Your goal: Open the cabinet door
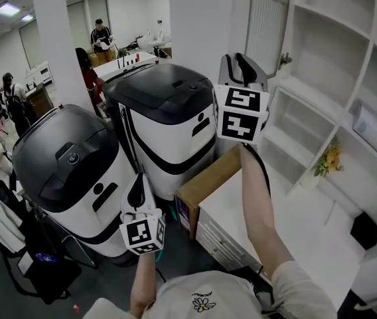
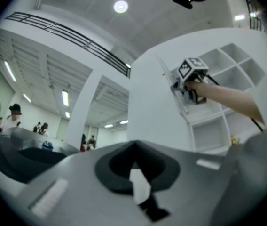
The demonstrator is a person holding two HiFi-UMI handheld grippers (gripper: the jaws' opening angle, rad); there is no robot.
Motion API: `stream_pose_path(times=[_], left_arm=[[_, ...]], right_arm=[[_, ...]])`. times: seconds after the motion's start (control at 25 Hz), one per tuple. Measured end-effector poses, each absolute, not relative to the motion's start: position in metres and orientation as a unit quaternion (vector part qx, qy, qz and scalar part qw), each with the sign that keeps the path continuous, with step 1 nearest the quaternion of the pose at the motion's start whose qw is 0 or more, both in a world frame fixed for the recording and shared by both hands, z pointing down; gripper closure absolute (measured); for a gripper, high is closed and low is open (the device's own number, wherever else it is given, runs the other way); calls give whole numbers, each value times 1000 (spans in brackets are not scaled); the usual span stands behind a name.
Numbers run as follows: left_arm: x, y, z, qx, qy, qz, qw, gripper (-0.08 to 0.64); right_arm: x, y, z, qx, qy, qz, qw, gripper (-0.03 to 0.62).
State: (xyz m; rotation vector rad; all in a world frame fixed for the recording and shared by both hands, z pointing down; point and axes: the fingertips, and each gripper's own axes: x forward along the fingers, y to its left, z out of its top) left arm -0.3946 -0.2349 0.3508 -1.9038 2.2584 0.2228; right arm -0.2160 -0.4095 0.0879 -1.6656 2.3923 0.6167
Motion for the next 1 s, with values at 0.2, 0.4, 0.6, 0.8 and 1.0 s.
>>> stream_pose_path(times=[0.2,0.4,0.6,0.8,1.0], left_arm=[[-399,-238,348,-640,759,77,92,554],[-397,-240,347,-644,756,79,92,555],[-388,-240,346,-650,751,79,91,555],[-376,-236,338,-653,746,81,99,554],[-364,-226,334,-651,748,72,108,555]], right_arm=[[-217,-410,86,-558,798,207,89,505],[-215,-408,87,-550,806,202,91,500],[-219,-398,90,-488,848,189,82,481],[-218,-358,89,-442,867,198,116,457],[-210,-317,109,-417,871,218,140,506]])
